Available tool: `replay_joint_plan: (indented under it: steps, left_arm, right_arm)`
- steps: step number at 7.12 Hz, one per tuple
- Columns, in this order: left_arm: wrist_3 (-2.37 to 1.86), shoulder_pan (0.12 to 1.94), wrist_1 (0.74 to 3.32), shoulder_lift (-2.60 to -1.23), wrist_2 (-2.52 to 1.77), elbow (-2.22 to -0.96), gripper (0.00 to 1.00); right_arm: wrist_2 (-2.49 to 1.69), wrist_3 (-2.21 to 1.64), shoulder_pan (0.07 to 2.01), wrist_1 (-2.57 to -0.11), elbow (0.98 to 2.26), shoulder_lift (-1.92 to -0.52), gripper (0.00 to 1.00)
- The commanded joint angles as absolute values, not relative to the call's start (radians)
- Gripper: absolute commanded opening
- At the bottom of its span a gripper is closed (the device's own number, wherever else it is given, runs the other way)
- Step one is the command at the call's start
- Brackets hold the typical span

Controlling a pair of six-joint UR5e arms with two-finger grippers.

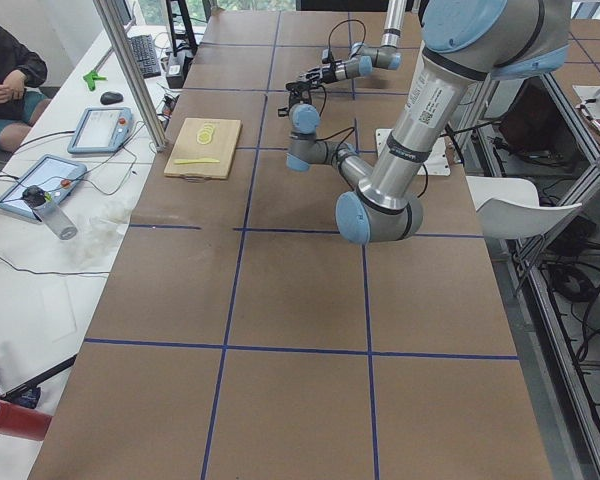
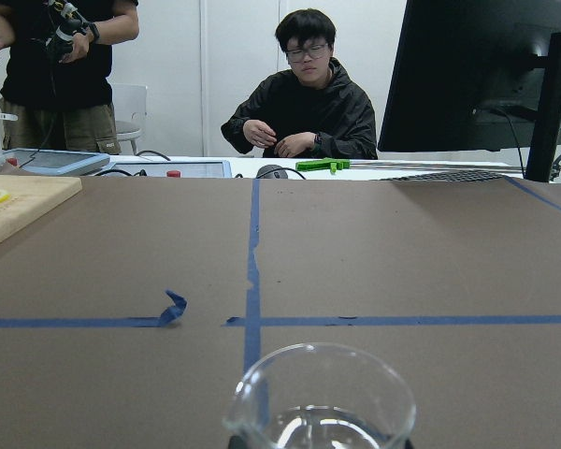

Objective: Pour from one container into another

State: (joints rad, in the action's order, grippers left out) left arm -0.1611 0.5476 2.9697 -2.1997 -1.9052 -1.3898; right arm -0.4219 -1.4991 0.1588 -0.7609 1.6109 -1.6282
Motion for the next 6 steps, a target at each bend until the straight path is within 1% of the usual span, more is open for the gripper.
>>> replay_joint_plan:
  steps: [1,2,3,4,6]
  left_arm:
    - [-0.160,0.548,2.970,-2.200,-1.905,-1.390,0.00]
    - [-0.161,0.548,2.970,-2.197,-1.905,-1.390,0.00]
    - [-0.161,0.548,2.970,-2.197,-1.905,-1.390,0.00]
    - [-0.161,0.548,2.970,-2.195,-1.904,-1.390,0.00]
    - [-0.160,0.548,2.974,-2.195,-1.904,-1.390,0.00]
  right_arm:
    - [-0.399,-1.357,0.167,-0.692,1.620,-1.628,0.00]
    - [-0.399,-1.198,0.182,-0.627,1.623,-1.626,0.00]
    - [-0.402,-1.140,0.181,-0.536,1.614,-1.626,0.00]
    - [-0.394,-1.132,0.179,-0.522,1.612,-1.614,0.00]
    - [-0.432,-1.083,0.176,-0.522,1.617,-1.511,0.00]
